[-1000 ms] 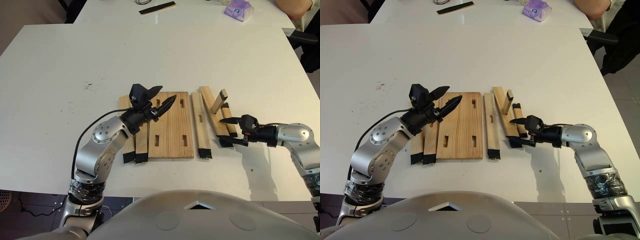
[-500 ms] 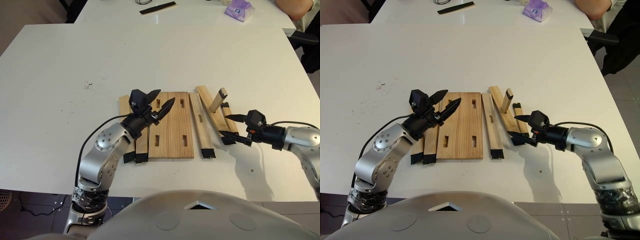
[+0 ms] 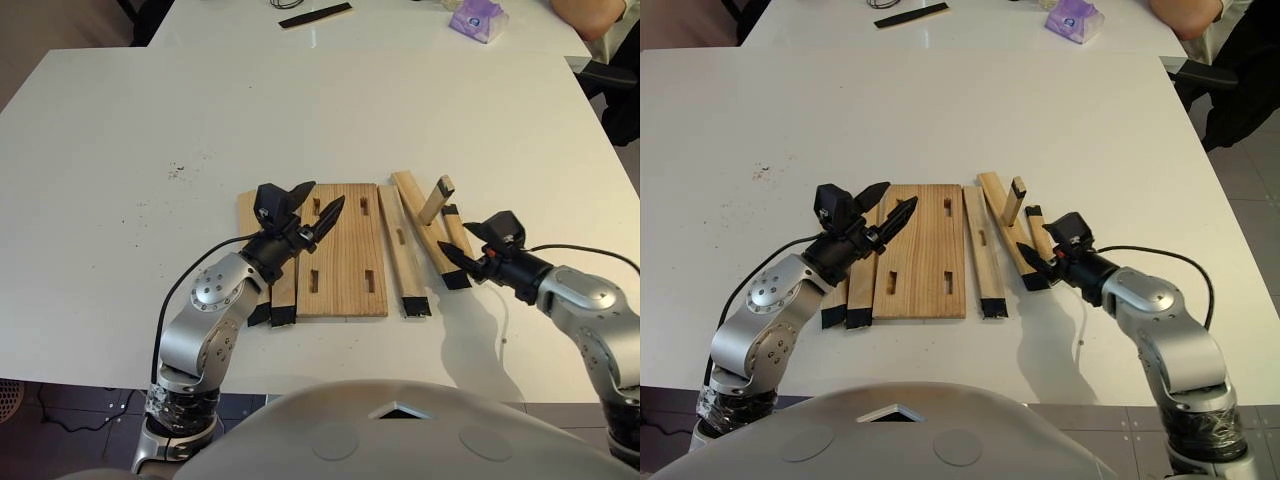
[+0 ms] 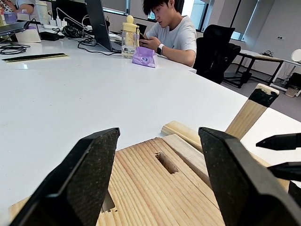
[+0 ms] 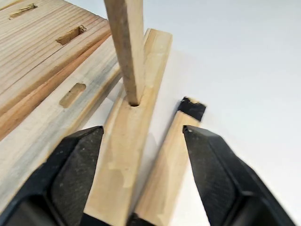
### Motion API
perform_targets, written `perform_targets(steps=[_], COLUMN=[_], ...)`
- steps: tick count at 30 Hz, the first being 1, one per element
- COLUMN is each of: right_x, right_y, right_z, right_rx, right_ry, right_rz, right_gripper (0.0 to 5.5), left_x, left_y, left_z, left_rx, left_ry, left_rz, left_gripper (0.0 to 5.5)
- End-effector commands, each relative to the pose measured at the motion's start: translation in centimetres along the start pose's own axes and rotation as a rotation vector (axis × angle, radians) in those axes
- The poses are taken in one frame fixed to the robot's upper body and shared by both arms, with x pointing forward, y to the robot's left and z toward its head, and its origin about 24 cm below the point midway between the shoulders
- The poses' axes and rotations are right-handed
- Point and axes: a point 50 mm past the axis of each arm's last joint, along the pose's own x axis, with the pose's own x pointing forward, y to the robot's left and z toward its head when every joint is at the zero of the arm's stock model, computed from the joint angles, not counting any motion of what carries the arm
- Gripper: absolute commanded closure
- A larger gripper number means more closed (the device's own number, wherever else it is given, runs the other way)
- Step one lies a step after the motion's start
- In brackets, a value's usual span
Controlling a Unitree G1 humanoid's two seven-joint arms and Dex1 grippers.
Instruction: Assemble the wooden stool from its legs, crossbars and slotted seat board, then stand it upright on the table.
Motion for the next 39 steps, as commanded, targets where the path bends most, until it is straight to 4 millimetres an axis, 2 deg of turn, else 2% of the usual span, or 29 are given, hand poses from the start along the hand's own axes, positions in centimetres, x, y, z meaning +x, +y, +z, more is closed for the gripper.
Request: perform_targets(steps=[1,7,17,24,31,35,39], right_x=[0.2,0.7,1.0,1.3,1.6,1.7,1.9], right_y=[0.4,0.6,1.9,1.4,1.4,1.6,1.4], right_z=[-0.7,-1.9,-2.8,-3.0,-3.3,-3.3,-1.9], right_rx=[0.037,0.072,0.067,0.064,0.084,0.096,0.14], right_ry=[0.021,0.051,0.056,0.054,0.066,0.063,-0.014], right_rz=[-0.03,-0.091,-0.111,-0.148,-0.148,-0.148,-0.158], right_gripper=[2.38,2.38,2.38,2.38,3.45,3.45,3.45], left_x=[0.2,0.3,0.2,0.3,0.5,0.5,0.4], left_y=[-0.2,-0.3,-0.7,-0.7,-0.9,-0.9,-0.9], left_z=[0.1,0.0,-0.2,-0.2,-0.2,-0.3,-0.3], left_rx=[0.012,0.01,0.007,0.01,0.017,0.018,0.017], left_ry=[0.01,0.014,0.018,0.017,0.017,0.017,0.015], left_rz=[-0.012,-0.019,-0.02,-0.017,-0.017,-0.018,-0.016], left_gripper=[2.38,2.38,2.38,2.38,2.38,2.38,2.38])
